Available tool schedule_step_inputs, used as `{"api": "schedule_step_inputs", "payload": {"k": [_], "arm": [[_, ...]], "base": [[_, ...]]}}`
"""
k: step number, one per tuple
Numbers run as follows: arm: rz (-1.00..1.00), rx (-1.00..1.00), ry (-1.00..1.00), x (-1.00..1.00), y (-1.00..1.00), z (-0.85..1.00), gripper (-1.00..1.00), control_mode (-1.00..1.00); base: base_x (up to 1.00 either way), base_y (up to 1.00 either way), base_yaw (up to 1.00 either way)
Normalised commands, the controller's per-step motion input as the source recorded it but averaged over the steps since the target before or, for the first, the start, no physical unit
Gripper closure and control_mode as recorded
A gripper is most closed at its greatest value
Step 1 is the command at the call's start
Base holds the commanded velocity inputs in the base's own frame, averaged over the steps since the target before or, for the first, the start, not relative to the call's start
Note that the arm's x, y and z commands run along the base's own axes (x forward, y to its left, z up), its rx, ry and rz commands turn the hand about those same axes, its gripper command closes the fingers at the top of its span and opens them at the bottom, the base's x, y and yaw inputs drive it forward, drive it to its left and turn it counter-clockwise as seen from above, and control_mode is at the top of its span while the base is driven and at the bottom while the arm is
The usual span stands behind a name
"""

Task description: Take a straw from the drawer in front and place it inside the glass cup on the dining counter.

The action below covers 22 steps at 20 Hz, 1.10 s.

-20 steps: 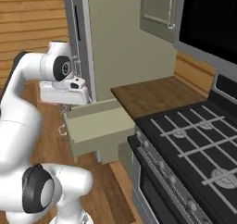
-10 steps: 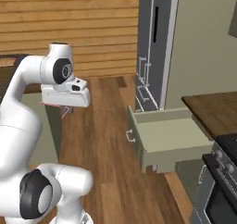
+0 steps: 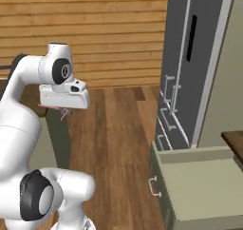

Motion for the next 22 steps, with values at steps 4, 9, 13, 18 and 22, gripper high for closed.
{"api": "schedule_step_inputs", "payload": {"k": [4,9,13,18,22], "arm": [[0.0,0.0,0.0,0.0,0.0,0.0,1.0,1.0],[0.0,0.0,0.0,0.0,0.0,0.0,1.0,1.0],[0.0,0.0,0.0,0.0,0.0,0.0,1.0,1.0],[0.0,0.0,0.0,0.0,0.0,0.0,1.0,1.0],[0.0,0.0,0.0,0.0,0.0,0.0,1.0,1.0]], "base": [[1.0,0.0,0.0],[1.0,0.0,0.0],[1.0,-0.04,0.0],[1.0,-0.23,-0.01],[1.0,-0.19,0.0]]}}
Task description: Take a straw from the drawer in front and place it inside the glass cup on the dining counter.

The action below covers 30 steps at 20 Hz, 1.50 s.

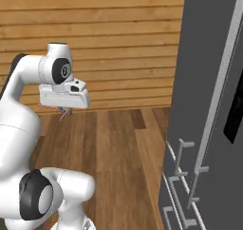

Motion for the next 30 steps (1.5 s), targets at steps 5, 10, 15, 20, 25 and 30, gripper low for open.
{"api": "schedule_step_inputs", "payload": {"k": [5,10,15,20,25,30], "arm": [[0.0,0.0,0.0,0.0,0.0,0.0,1.0,1.0],[0.0,0.0,0.0,0.0,0.0,0.0,1.0,1.0],[0.0,0.0,0.0,0.0,0.0,0.0,1.0,1.0],[0.0,0.0,0.0,0.0,0.0,0.0,1.0,1.0],[0.0,0.0,0.0,0.0,0.0,0.0,1.0,1.0],[0.0,0.0,0.0,0.0,0.0,0.0,1.0,1.0]], "base": [[1.0,-0.02,0.0],[1.0,0.0,0.04],[1.0,0.0,0.18],[1.0,0.0,0.37],[1.0,0.0,0.51],[1.0,0.0,0.58]]}}
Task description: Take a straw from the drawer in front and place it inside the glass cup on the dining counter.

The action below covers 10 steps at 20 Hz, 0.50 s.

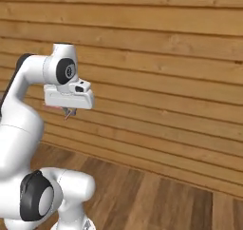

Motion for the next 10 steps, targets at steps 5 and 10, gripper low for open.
{"api": "schedule_step_inputs", "payload": {"k": [5,10], "arm": [[0.0,0.0,0.0,0.0,0.0,0.0,1.0,1.0],[0.0,0.0,0.0,0.0,0.0,0.0,1.0,1.0]], "base": [[1.0,0.0,0.65],[1.0,0.0,0.73]]}}
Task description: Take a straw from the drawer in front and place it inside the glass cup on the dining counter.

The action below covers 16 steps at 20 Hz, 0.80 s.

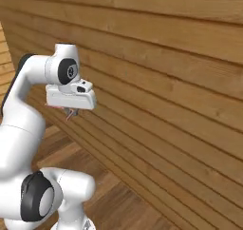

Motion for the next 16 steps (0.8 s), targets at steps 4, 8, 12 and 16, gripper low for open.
{"api": "schedule_step_inputs", "payload": {"k": [4,8,12,16], "arm": [[0.0,0.0,0.0,0.0,0.0,0.0,1.0,1.0],[0.0,0.0,0.0,0.0,0.0,0.0,1.0,1.0],[0.0,0.0,0.0,0.0,0.0,0.0,1.0,1.0],[0.0,0.0,0.0,0.0,0.0,0.0,1.0,1.0]], "base": [[0.99,0.0,0.73],[0.9,0.0,0.73],[0.84,0.0,0.75],[0.81,0.0,0.76]]}}
